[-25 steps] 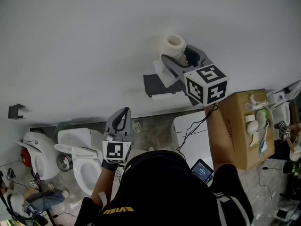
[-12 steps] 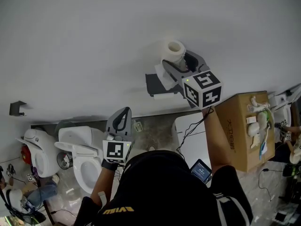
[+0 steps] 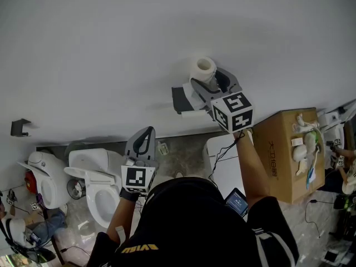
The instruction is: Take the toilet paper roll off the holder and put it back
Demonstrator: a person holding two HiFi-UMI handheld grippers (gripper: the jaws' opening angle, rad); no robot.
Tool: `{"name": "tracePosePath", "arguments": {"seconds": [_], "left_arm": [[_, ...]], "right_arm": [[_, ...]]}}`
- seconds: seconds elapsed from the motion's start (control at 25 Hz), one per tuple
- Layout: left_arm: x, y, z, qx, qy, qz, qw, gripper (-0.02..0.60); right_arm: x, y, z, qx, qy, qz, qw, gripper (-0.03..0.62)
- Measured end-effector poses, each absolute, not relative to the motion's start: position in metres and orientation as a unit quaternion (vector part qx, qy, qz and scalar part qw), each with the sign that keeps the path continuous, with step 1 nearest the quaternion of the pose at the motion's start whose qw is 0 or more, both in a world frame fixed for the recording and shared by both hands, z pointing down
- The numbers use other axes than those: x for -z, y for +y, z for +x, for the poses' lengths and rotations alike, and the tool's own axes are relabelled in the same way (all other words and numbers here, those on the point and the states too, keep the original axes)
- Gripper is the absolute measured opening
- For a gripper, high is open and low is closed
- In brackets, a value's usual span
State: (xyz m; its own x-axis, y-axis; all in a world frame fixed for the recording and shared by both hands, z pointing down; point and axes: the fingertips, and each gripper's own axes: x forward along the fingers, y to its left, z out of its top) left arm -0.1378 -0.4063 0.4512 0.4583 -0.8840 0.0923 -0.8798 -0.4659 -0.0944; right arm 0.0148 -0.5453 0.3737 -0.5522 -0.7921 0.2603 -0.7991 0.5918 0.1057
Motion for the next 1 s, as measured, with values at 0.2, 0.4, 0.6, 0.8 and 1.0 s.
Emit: {"name": "tracePosePath", "arguments": {"seconds": [0.2, 0.4, 0.6, 0.8, 1.0], "left_arm": [[-0.45, -0.409, -0.134, 0.066, 0.515, -0.855, 0.019, 0.011], [-0.453, -0.409, -0.133, 0.067, 0.512, -0.856, 0.015, 0.011], [-0.452, -0.409, -0.134, 0.068, 0.515, -0.854, 0.015, 0.011], [-0.451, -0.409, -0.134, 0.069, 0.52, -0.852, 0.016, 0.011], [-0.453, -0.406, -0.132, 0.071, 0.519, -0.852, 0.013, 0.011]], "right_arm": [[-0.39, -0.544, 0.017, -0.013, -0.878, 0.46, 0.129, 0.27], [-0.411, -0.543, 0.017, -0.017, -0.874, 0.468, 0.129, 0.27], [-0.424, -0.541, 0.015, -0.025, -0.875, 0.467, 0.128, 0.272], [-0.435, -0.538, 0.013, -0.029, -0.877, 0.461, 0.134, 0.272], [-0.442, -0.536, 0.011, -0.021, -0.876, 0.463, 0.137, 0.27]]}}
